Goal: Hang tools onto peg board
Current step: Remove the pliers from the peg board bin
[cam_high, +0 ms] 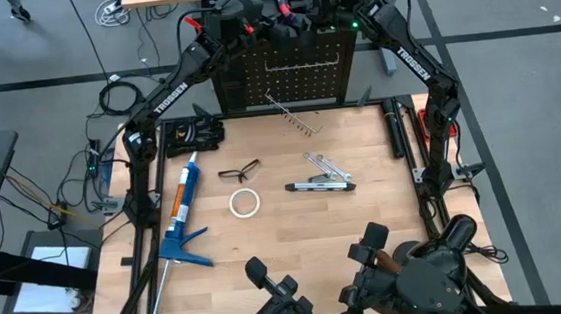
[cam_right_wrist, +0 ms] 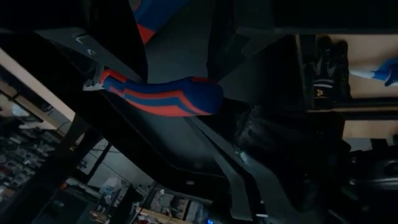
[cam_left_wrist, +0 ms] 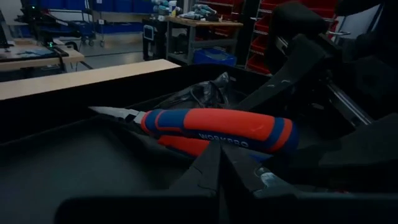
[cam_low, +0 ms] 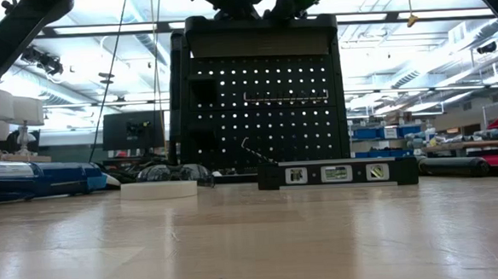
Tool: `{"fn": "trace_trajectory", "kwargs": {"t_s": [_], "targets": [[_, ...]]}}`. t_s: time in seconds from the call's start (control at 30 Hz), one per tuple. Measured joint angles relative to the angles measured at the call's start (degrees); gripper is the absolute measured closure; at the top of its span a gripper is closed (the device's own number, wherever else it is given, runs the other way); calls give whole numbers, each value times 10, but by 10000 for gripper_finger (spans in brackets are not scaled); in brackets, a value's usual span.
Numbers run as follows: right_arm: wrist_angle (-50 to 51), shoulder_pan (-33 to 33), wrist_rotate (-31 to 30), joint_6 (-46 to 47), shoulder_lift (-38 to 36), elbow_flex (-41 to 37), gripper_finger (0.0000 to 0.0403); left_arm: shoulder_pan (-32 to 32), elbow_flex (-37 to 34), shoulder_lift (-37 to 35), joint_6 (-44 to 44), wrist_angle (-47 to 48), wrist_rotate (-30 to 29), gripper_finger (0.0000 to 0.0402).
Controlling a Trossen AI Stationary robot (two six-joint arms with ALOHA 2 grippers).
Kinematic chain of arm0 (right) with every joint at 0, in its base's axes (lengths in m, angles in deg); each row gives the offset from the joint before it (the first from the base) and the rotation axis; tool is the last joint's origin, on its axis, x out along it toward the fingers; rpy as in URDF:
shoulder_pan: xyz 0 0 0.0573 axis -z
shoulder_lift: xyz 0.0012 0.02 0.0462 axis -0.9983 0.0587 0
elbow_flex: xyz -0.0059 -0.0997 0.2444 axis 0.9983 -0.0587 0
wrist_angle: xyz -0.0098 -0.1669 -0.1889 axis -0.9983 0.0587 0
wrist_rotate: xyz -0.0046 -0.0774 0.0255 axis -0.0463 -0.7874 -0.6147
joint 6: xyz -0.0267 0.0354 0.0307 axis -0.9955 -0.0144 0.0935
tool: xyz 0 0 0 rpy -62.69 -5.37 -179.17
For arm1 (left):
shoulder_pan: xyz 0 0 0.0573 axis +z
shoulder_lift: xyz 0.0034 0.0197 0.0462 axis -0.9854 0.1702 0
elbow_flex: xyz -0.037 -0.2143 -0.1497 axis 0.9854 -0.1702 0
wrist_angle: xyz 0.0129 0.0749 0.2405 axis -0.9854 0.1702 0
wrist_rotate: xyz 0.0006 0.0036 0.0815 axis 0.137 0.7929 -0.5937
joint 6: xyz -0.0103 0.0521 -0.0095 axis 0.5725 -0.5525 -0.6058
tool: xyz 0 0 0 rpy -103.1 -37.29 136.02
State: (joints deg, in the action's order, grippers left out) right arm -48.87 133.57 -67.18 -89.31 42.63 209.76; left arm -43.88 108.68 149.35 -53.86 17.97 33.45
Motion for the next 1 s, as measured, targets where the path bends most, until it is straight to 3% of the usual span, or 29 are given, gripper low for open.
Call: {"fn": "trace_trajectory", "kwargs": {"t_s": [0.37, 0.67, 1.0], "targets": [[-15, -5, -70, -1, 0, 0, 226, 0, 0, 0, 2, -3, -4, 387], [-23, -3, -48, -9, 1, -1, 224, 0, 0, 0, 2, -10, -5, 387], [-25, -4, -11, -127, 0, 0, 225, 0, 0, 0, -9, -10, 5, 387]]}}
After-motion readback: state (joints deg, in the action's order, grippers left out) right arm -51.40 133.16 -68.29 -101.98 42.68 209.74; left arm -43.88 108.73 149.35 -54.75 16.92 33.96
